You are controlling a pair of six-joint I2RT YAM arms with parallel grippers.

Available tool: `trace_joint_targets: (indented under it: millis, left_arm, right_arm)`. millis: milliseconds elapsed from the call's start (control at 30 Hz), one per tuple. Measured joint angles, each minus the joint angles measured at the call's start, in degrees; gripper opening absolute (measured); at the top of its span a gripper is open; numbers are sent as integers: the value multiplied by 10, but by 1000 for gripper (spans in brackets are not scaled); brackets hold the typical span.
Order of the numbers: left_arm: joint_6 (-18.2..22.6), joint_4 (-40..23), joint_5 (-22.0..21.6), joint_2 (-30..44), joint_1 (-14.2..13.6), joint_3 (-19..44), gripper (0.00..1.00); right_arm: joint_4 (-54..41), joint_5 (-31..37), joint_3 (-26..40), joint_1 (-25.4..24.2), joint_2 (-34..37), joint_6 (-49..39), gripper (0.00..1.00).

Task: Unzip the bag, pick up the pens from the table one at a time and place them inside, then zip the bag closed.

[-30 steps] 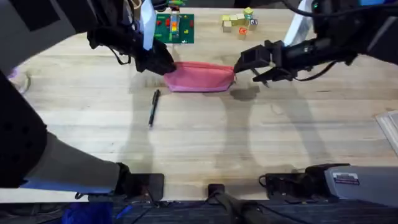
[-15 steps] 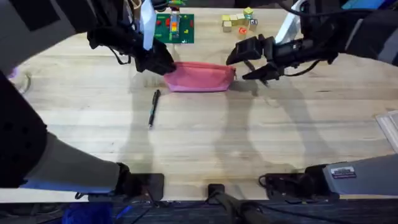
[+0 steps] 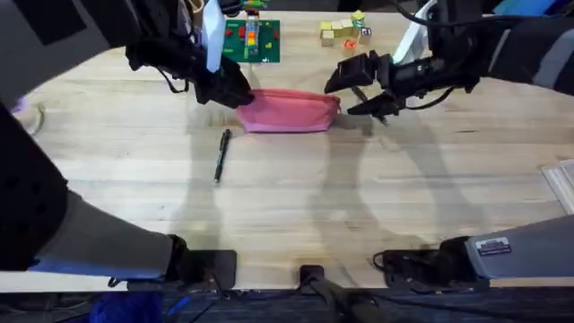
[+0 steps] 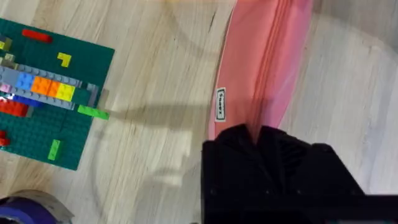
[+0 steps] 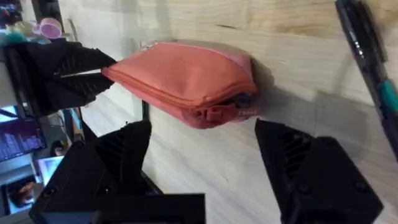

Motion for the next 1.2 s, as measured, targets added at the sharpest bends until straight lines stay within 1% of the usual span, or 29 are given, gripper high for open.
trace_joint_targets:
  millis: [500,933,1200]
  left_arm:
    - [0,0,0,0,0,0,42]
    - [0,0,0,0,0,0,43]
    - [0,0,0,0,0,0,42]
  right_arm:
    - [31,0,0,2,0,33,995]
    - [32,12,0,19,0,119,996]
    - [31,40,0,19,0,152,995]
